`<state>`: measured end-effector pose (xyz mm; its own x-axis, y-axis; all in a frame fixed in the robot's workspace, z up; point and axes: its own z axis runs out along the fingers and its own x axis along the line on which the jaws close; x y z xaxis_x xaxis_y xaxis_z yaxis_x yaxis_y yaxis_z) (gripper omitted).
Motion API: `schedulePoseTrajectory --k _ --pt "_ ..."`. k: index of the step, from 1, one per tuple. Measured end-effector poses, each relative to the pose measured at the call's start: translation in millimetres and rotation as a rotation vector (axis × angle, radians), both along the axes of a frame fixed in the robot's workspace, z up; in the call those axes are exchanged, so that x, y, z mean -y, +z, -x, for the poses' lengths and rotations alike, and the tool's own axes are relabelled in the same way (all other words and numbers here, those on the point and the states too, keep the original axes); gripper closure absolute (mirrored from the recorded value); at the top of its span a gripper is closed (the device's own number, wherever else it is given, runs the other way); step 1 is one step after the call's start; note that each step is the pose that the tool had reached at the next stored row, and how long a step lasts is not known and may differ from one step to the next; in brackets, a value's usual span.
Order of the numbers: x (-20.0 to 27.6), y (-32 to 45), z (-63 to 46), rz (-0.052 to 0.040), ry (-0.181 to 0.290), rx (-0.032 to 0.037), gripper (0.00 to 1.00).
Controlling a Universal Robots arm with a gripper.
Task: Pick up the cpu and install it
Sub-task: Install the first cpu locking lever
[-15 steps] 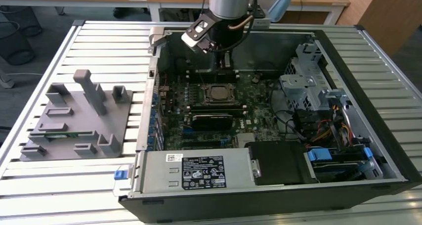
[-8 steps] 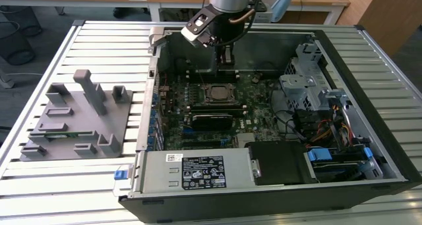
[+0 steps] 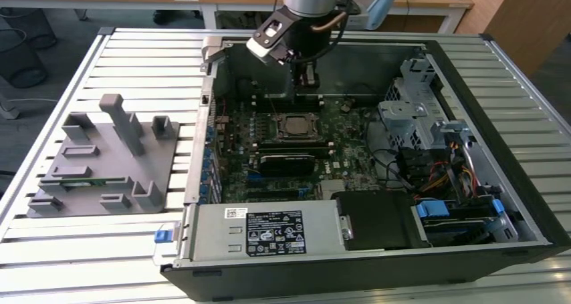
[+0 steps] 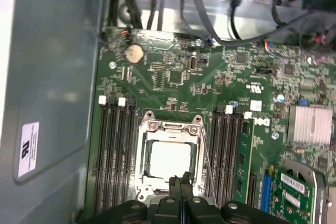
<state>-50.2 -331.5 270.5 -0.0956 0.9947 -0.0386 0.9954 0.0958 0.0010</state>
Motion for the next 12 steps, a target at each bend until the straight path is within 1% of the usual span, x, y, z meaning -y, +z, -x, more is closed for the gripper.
schedulePoseTrajectory --k 5,9,12 --pt "0.0 -0.1 0.0 0.0001 0.086 -0.0001 0.89" --pt "0.0 -0.1 0.0 0.0001 0.129 0.0000 0.89" --pt "0.0 -0.1 0.0 0.0000 0.150 0.0000 0.89"
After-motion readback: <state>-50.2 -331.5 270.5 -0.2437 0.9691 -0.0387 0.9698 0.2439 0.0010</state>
